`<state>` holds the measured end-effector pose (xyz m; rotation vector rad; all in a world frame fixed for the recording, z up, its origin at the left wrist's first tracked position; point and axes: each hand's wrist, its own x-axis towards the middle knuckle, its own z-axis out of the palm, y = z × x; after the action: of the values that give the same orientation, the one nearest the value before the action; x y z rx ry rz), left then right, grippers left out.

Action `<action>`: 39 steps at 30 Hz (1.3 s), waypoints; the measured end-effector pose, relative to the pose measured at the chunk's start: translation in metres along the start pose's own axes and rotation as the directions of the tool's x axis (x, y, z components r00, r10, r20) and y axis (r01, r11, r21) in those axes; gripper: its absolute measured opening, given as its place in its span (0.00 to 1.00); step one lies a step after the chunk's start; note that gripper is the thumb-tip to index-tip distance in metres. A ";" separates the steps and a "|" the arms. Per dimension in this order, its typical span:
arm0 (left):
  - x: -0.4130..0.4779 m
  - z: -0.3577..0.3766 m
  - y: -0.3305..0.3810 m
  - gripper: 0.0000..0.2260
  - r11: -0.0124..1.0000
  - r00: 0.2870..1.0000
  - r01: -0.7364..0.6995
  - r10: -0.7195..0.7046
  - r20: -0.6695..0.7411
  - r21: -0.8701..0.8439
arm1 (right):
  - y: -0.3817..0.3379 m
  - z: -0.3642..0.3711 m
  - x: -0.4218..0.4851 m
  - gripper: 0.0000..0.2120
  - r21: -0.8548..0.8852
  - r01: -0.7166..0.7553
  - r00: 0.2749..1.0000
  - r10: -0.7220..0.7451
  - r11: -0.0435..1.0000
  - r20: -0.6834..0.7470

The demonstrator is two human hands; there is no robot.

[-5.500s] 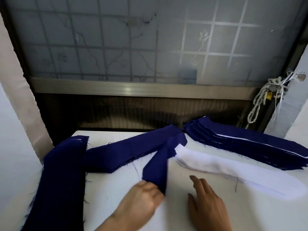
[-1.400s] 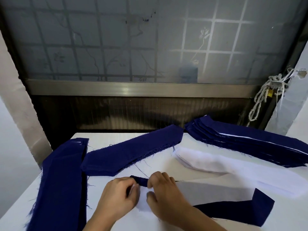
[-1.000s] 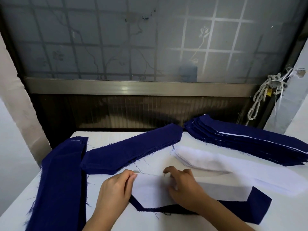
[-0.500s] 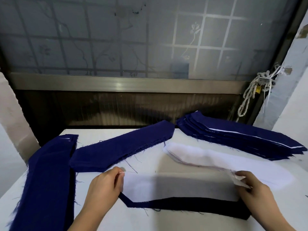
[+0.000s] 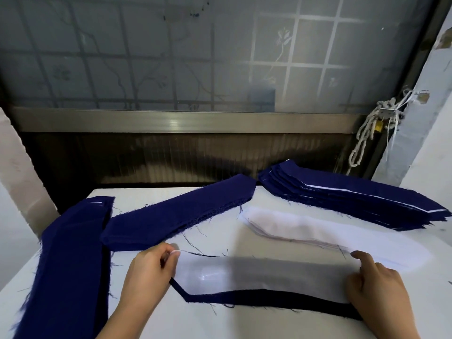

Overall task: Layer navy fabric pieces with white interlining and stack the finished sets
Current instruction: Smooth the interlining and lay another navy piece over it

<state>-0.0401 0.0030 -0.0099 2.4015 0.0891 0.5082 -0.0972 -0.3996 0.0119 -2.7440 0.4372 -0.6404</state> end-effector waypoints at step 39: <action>-0.003 0.000 0.013 0.17 0.929 0.962 -0.272 0.272 0.033 0.250 | -0.045 0.038 0.061 0.11 0.015 0.288 0.956 -0.288 0.958 0.050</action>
<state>-0.0434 -0.0071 -0.0027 2.6804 -0.1938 0.6600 -0.0169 -0.3725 0.0179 -2.8344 0.0198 -0.6339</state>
